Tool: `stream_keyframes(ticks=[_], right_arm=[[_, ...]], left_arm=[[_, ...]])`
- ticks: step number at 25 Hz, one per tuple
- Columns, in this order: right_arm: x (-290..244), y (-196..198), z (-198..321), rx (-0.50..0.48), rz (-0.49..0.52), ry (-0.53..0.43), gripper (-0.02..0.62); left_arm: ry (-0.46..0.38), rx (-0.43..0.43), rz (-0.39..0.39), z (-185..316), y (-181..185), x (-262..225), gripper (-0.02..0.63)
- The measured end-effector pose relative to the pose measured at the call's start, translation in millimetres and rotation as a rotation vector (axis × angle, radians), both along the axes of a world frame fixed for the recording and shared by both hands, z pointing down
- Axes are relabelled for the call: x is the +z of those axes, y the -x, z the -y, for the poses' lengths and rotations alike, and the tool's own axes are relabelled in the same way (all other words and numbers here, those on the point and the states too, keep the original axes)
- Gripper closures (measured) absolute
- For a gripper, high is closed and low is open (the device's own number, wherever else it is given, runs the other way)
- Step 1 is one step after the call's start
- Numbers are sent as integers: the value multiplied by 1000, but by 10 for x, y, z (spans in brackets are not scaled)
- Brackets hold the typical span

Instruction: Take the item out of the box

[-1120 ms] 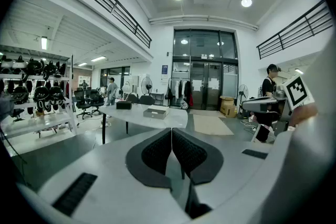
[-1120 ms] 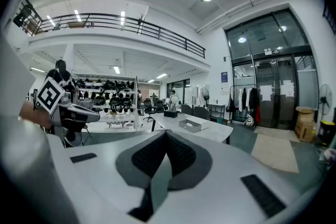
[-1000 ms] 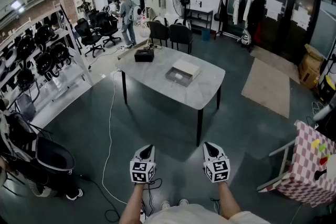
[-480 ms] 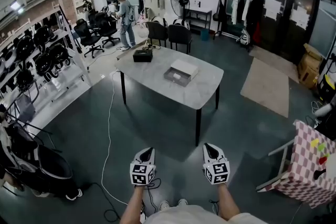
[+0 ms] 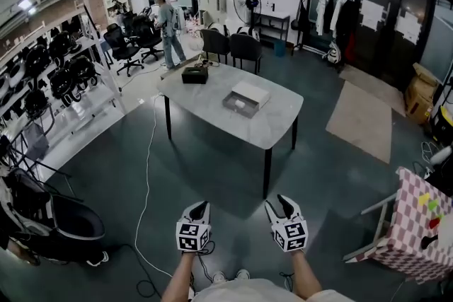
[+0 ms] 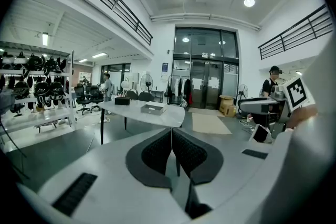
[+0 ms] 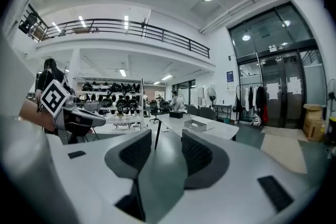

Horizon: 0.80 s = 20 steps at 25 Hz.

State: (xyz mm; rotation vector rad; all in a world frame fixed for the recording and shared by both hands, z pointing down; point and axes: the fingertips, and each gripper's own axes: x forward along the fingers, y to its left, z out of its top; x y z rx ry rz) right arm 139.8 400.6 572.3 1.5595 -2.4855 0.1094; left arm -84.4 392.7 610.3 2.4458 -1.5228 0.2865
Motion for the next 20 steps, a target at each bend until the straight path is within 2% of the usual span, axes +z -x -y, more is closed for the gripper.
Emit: stream_keyframes(ticks=[9, 20], right_arm=[[75, -126, 88, -11, -2, 2, 413], [225, -238, 328, -18, 7, 22, 417]], left_arm=[[12, -15, 19, -5, -116, 61, 589], [23, -17, 30, 241, -235, 156, 589]])
